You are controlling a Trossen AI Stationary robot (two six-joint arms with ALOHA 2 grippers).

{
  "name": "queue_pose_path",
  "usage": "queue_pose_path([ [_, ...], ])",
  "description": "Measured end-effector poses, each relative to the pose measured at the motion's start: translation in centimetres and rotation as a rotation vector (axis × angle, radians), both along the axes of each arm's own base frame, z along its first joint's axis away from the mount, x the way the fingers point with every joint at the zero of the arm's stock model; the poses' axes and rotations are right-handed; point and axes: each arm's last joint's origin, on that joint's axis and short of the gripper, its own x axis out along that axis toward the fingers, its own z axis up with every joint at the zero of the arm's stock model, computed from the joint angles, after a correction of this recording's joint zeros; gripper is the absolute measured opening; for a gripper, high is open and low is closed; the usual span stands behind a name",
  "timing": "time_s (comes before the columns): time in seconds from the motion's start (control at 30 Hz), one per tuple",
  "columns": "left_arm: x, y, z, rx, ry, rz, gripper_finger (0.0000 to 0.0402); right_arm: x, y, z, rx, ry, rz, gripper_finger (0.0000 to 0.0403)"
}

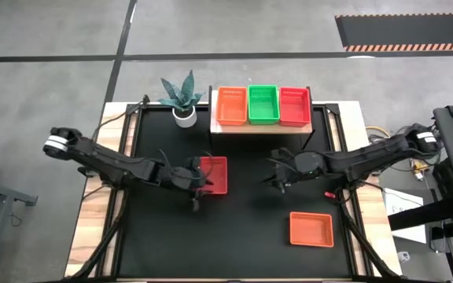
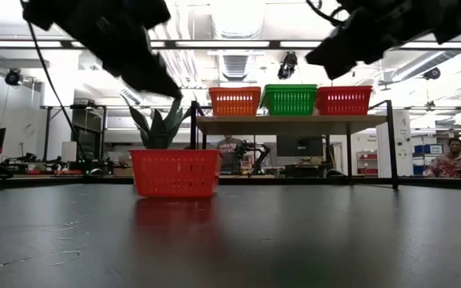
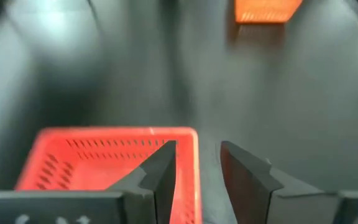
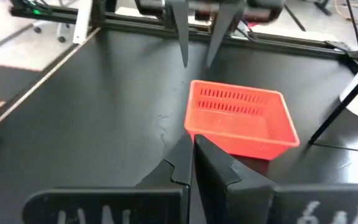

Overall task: Stack baskets on shelf by color
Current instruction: Stack the red bin on top of the red bins on the shelf

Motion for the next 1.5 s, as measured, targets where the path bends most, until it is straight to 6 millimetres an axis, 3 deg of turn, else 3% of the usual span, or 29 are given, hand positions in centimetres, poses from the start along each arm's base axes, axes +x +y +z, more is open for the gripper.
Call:
queue_pose_path([
  [0.33,-3.4,0.8,4.8,0.215,-0.212,-0.125,0.0111,5.9,2.8,0.3,-0.084,0.040,-0.007,0.0009],
  [0.63,-5.4,1.3,4.1,0.190,-0.242,-0.112,0.0111,11.2,3.9,-0.2,-0.102,0.064,-0.005,0.0009],
  [0.9,-5.7,1.3,3.9,0.167,-0.244,-0.101,0.0112,15.2,4.8,-0.9,-0.136,0.174,0.002,0.0009],
  [1.1,-5.7,1.4,3.9,0.166,-0.246,-0.100,0.0112,17.4,5.0,-0.9,-0.163,0.269,-0.087,0.0010],
  [1.27,-5.7,1.4,3.8,0.168,-0.236,-0.102,0.0112,18.5,5.2,-0.9,-0.149,0.325,-0.092,0.0043],
  [1.5,-6.3,1.5,4.0,0.143,-0.243,-0.091,0.0112,19.2,5.4,-0.9,-0.124,0.337,-0.108,0.0124],
])
